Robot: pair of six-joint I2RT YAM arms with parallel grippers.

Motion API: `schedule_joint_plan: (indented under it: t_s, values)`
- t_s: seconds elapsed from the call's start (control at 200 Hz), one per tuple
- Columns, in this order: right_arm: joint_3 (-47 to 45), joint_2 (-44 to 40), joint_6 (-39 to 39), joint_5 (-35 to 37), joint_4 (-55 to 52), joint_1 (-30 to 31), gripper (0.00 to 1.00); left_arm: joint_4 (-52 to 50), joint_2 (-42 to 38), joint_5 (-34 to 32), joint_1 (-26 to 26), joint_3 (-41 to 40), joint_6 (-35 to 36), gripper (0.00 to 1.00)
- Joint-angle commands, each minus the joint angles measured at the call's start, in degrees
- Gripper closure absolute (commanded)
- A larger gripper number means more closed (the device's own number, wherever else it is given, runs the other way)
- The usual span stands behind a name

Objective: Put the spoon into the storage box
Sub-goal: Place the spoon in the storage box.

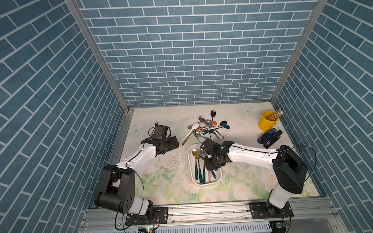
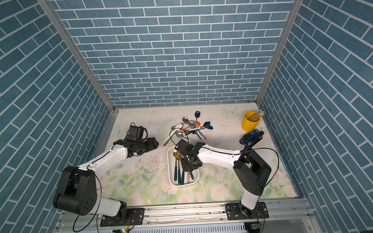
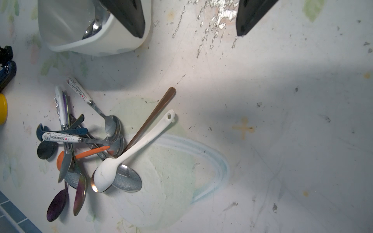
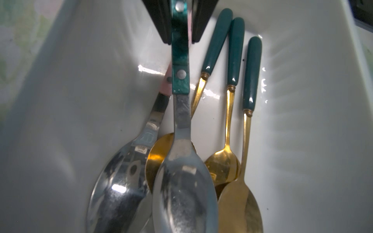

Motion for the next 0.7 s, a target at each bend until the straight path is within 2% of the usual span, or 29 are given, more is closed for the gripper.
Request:
schedule_joint_plan:
  t_s: [0.0,0.12,0.285,0.44,0.695]
  values:
    - [2.52,-0.71,-0.16,0.85,-3.06,0.20,0.71,-1.59,-1.11,-0.75,0.30,1.26,1.38,0.21]
    - [5.73,-1.15,-3.00,1.69,-5.84,0.04,0.64,-2.95,-0.91,-2.25,0.13,3.04,4.15,0.18]
    - [9.77,-1.65,-7.47,4.08,-8.04,-0.56,0.62,-4.91,2.44,-3.23,-0.55,8.80,11.14,0.16]
    - [11.14,-3.22,-11.27,4.95,-8.23,-4.37,0.62,-7.35,10.67,-3.86,-1.59,17.97,17.31,0.18]
    - [8.39,-7.47,-15.98,4.62,-8.18,-12.14,0.62,-14.92,27.43,-8.34,-6.63,34.57,27.04,0.22]
